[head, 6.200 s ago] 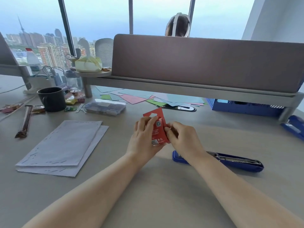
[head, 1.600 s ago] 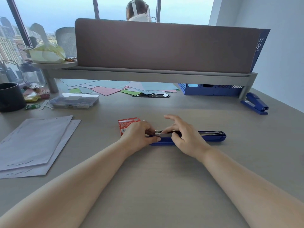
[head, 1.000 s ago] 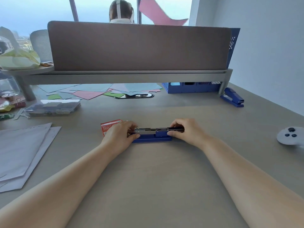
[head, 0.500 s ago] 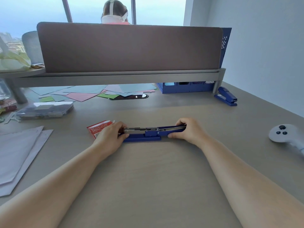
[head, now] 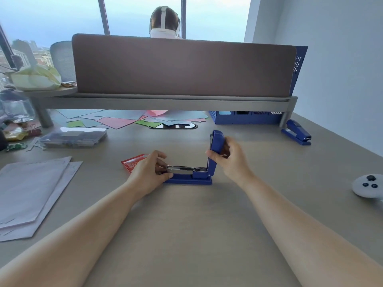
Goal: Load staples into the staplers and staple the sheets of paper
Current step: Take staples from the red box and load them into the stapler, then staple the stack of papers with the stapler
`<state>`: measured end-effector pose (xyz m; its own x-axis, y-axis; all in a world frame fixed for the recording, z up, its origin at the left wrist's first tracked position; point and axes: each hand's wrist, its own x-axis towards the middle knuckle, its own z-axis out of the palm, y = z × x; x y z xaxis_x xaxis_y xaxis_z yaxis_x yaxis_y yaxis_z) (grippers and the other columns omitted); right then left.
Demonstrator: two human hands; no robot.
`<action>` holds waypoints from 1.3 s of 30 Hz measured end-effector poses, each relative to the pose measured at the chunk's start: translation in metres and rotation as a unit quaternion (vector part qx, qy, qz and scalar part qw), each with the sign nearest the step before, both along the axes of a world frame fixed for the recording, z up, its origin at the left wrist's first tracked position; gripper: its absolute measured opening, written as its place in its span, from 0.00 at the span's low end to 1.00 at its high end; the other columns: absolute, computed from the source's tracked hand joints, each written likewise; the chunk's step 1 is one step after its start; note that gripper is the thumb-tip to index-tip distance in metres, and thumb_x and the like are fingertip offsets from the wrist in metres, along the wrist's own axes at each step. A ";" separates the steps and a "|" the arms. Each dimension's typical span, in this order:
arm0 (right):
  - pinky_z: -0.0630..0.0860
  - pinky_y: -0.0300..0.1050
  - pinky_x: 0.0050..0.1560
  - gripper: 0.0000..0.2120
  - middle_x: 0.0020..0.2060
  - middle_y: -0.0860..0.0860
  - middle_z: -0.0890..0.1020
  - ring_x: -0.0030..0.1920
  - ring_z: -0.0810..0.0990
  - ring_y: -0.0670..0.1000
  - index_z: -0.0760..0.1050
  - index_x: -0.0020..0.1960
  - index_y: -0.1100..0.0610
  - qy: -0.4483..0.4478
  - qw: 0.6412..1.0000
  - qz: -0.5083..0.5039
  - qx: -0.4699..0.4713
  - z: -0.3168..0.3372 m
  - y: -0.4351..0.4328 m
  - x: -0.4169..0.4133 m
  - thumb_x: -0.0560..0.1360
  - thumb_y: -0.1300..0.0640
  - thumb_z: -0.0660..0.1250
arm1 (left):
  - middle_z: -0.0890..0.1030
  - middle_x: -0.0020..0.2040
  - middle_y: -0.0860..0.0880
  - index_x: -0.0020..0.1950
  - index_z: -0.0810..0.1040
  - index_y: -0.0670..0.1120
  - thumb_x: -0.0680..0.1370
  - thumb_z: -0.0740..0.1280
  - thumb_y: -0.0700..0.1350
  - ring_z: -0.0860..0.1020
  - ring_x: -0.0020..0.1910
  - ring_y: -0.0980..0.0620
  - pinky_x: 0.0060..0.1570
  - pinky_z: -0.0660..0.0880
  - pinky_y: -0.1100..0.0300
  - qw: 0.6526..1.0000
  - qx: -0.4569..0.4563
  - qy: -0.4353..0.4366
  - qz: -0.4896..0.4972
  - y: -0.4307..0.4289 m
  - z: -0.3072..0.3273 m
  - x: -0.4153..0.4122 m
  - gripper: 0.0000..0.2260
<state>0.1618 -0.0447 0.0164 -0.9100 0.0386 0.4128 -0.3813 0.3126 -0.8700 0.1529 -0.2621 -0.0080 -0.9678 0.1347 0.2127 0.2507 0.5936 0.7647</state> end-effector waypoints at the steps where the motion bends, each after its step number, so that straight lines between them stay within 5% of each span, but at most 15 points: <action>1: 0.74 0.39 0.44 0.11 0.39 0.49 0.77 0.39 0.76 0.50 0.69 0.47 0.54 -0.005 1.000 0.014 0.021 0.000 -0.006 -0.003 0.70 0.61 0.71 | 0.76 0.41 0.54 0.53 0.68 0.49 0.68 0.74 0.37 0.79 0.47 0.47 0.52 0.78 0.54 1.000 0.018 -0.016 0.000 0.000 0.001 0.000 0.20; 5: 0.71 0.47 0.44 0.09 0.37 0.48 0.75 0.38 0.73 0.52 0.69 0.47 0.53 -0.005 0.987 0.057 0.152 0.000 -0.027 -0.012 0.72 0.58 0.69 | 0.76 0.42 0.52 0.53 0.66 0.49 0.68 0.74 0.37 0.79 0.47 0.48 0.48 0.78 0.57 0.998 0.031 -0.053 -0.001 -0.004 0.006 0.000 0.21; 9: 0.66 0.44 0.41 0.08 0.41 0.51 0.76 0.41 0.73 0.53 0.70 0.47 0.55 -0.058 0.939 0.120 0.317 0.006 -0.046 -0.016 0.71 0.59 0.68 | 0.73 0.38 0.53 0.47 0.66 0.49 0.66 0.75 0.44 0.72 0.40 0.50 0.34 0.68 0.60 0.989 -0.134 -0.024 0.049 -0.012 0.018 0.004 0.19; 12: 0.66 0.43 0.36 0.10 0.38 0.50 0.75 0.41 0.73 0.53 0.67 0.38 0.50 -0.096 0.912 0.127 0.379 0.007 -0.057 -0.020 0.69 0.57 0.69 | 0.73 0.43 0.50 0.46 0.66 0.48 0.66 0.73 0.47 0.71 0.43 0.48 0.39 0.67 0.58 0.969 -0.235 -0.030 0.063 -0.026 0.029 0.001 0.18; 15: 0.67 0.43 0.36 0.13 0.37 0.50 0.76 0.39 0.74 0.53 0.71 0.39 0.54 -0.124 0.886 0.129 0.428 0.013 -0.068 -0.024 0.65 0.52 0.73 | 0.78 0.52 0.45 0.51 0.70 0.46 0.66 0.73 0.49 0.73 0.46 0.45 0.41 0.68 0.57 0.950 -0.300 -0.049 0.076 -0.038 0.033 -0.002 0.19; 19: 0.69 0.45 0.40 0.18 0.41 0.56 0.82 0.42 0.79 0.56 0.76 0.43 0.59 -0.152 0.875 0.136 0.440 0.012 -0.080 -0.027 0.60 0.51 0.77 | 0.79 0.55 0.45 0.57 0.72 0.45 0.65 0.75 0.54 0.76 0.52 0.46 0.46 0.71 0.57 0.933 -0.342 -0.087 0.074 -0.054 0.030 -0.004 0.25; 26: 0.72 0.46 0.42 0.21 0.43 0.55 0.82 0.44 0.79 0.57 0.75 0.46 0.58 -0.139 0.864 0.143 0.463 0.003 -0.109 -0.022 0.61 0.46 0.76 | 0.74 0.45 0.48 0.44 0.70 0.48 0.65 0.75 0.53 0.71 0.44 0.49 0.43 0.69 0.58 0.942 -0.297 -0.106 0.114 -0.104 0.034 0.016 0.18; 32: 0.73 0.49 0.44 0.22 0.41 0.54 0.79 0.43 0.77 0.54 0.73 0.43 0.57 -0.099 0.866 0.183 0.454 0.002 -0.163 -0.007 0.59 0.44 0.75 | 0.75 0.62 0.47 0.61 0.72 0.47 0.71 0.68 0.58 0.73 0.58 0.48 0.54 0.68 0.58 0.924 -0.297 -0.110 0.215 -0.167 0.045 0.049 0.23; 36: 0.68 0.45 0.37 0.17 0.35 0.47 0.76 0.39 0.76 0.50 0.69 0.37 0.49 -0.088 0.865 0.228 0.439 0.001 -0.198 -0.003 0.60 0.45 0.75 | 0.69 0.68 0.45 0.67 0.67 0.48 0.72 0.66 0.61 0.68 0.65 0.44 0.63 0.67 0.53 0.900 -0.317 -0.164 0.252 -0.197 0.038 0.067 0.29; 39: 0.68 0.45 0.38 0.18 0.39 0.49 0.77 0.42 0.76 0.52 0.70 0.42 0.51 -0.070 0.868 0.231 0.434 0.004 -0.216 -0.002 0.61 0.46 0.75 | 0.66 0.70 0.45 0.70 0.64 0.49 0.70 0.64 0.65 0.63 0.68 0.41 0.66 0.65 0.46 0.884 -0.315 -0.208 0.275 -0.218 0.027 0.073 0.34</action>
